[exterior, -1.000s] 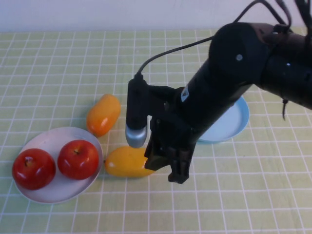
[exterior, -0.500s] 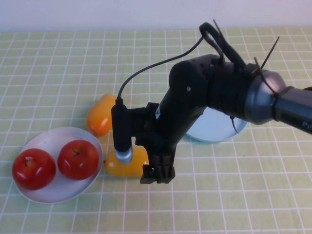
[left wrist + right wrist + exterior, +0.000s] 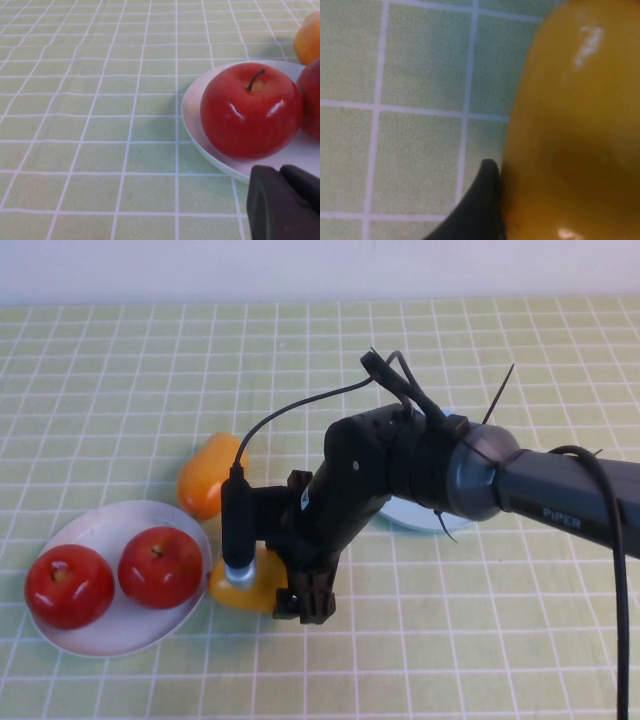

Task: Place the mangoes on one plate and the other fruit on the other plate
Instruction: Put another type of fruit in the right plate

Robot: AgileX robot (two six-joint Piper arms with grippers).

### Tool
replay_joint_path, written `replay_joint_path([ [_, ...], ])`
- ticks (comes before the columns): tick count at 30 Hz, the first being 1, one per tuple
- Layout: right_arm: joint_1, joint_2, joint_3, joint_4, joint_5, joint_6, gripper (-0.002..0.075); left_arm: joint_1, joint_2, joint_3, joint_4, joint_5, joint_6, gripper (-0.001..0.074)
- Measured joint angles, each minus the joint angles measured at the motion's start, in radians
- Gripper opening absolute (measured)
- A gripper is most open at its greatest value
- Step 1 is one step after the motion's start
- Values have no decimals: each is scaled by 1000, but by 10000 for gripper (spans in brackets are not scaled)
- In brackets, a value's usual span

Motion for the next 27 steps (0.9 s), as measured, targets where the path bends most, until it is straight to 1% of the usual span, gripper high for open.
replay_joint_path([
  [2, 0, 7, 0, 2, -7, 0, 684, 0, 0, 0, 0, 0, 0, 3],
  [5, 0, 11, 0, 2, -11, 0, 650, 0, 0, 0, 0, 0, 0, 3],
  [9, 0, 11, -2, 4, -11, 4, 547, 0, 0, 0, 0, 0, 0, 3],
  [10, 0, 11, -2, 6, -11, 4, 537, 0, 0, 0, 0, 0, 0, 3],
  [14, 0, 11, -15, 6, 4, 4, 537, 0, 0, 0, 0, 0, 0, 3],
  [16, -2, -5, -16, -2, 9, 32, 538, 0, 0, 0, 0, 0, 0, 3],
  [19, -30, -61, -16, -48, 9, 145, 538, 0, 0, 0, 0, 0, 0, 3],
  [24, -140, -177, -23, -194, -9, 514, 538, 0, 0, 0, 0, 0, 0, 3],
  [27, -214, -190, -25, -225, -4, 714, 537, 0, 0, 0, 0, 0, 0, 3],
])
